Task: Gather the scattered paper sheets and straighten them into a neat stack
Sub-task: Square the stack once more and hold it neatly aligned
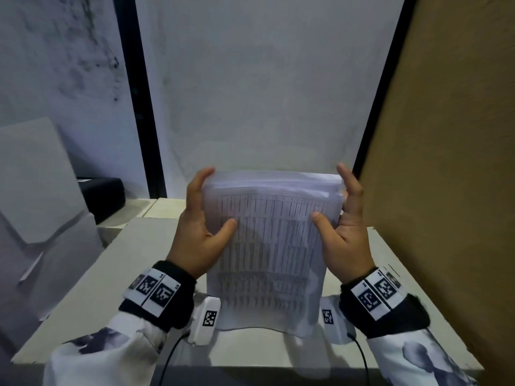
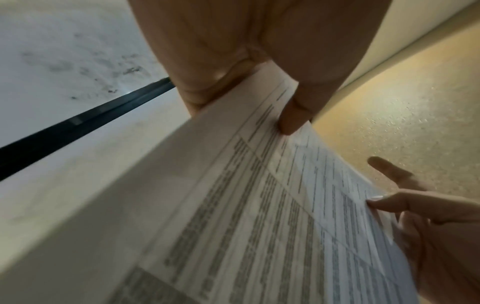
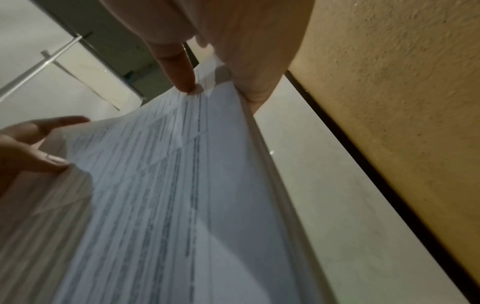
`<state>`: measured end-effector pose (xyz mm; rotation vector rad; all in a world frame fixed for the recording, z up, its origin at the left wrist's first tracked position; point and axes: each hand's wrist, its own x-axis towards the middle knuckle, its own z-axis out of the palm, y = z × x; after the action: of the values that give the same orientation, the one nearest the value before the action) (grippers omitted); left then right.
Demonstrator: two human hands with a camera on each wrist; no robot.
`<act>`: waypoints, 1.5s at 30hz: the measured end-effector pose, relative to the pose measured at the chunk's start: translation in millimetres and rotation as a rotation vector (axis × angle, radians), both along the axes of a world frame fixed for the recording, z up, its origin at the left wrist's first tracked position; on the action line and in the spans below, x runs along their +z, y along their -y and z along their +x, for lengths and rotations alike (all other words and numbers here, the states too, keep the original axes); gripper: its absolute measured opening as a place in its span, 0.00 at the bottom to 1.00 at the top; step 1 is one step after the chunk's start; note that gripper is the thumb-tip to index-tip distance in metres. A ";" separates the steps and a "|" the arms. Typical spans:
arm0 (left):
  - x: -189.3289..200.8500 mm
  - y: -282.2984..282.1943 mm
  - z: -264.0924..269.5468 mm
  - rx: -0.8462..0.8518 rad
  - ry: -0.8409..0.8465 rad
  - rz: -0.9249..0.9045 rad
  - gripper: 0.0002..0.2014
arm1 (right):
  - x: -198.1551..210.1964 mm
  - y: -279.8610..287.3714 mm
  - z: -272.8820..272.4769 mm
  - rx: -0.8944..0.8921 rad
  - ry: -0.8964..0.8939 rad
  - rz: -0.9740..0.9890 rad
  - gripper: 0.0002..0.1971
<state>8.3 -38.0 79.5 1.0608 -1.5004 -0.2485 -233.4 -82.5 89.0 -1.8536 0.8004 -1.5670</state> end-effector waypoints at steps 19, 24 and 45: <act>-7.3 -3.6 7.5 -0.041 -0.182 0.180 0.40 | -20.4 0.3 -9.3 0.091 0.050 0.156 0.43; -77.9 -4.9 5.8 -0.109 -0.280 0.488 0.26 | -86.9 6.1 -15.4 0.149 0.020 0.514 0.26; -139.4 -42.6 4.7 0.089 0.020 0.638 0.20 | -149.5 -21.1 9.0 0.032 -0.297 0.655 0.10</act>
<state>13.0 4.6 -59.9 1.6301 -1.4160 -0.6853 -224.4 -61.3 -60.6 -1.5941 1.2314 -0.8571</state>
